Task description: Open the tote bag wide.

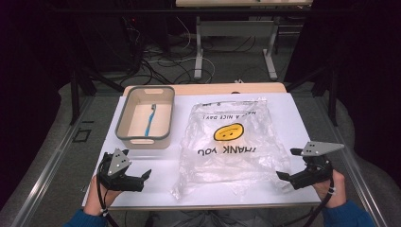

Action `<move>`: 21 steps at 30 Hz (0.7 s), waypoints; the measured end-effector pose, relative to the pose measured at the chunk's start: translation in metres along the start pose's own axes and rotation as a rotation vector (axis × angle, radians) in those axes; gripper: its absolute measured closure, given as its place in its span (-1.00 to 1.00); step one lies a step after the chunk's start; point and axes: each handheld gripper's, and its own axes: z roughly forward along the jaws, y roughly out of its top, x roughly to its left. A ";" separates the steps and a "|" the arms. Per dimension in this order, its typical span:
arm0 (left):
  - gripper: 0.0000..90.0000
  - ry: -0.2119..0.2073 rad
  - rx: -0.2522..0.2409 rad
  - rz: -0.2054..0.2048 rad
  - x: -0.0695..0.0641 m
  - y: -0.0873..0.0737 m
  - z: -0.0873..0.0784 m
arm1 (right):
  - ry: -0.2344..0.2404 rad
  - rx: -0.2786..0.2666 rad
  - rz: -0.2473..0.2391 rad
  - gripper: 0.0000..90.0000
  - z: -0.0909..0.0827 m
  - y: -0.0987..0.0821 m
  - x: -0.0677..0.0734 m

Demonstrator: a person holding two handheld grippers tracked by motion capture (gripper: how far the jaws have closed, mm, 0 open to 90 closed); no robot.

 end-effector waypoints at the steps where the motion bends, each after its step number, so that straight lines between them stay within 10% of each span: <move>1: -1.00 0.000 -0.002 0.002 -0.001 0.000 0.001 | -0.002 0.000 -0.001 -1.00 0.000 0.000 0.000; 21: -1.00 -0.002 0.018 0.024 -0.012 0.004 0.005 | 0.003 0.008 -0.016 -1.00 0.004 0.002 0.002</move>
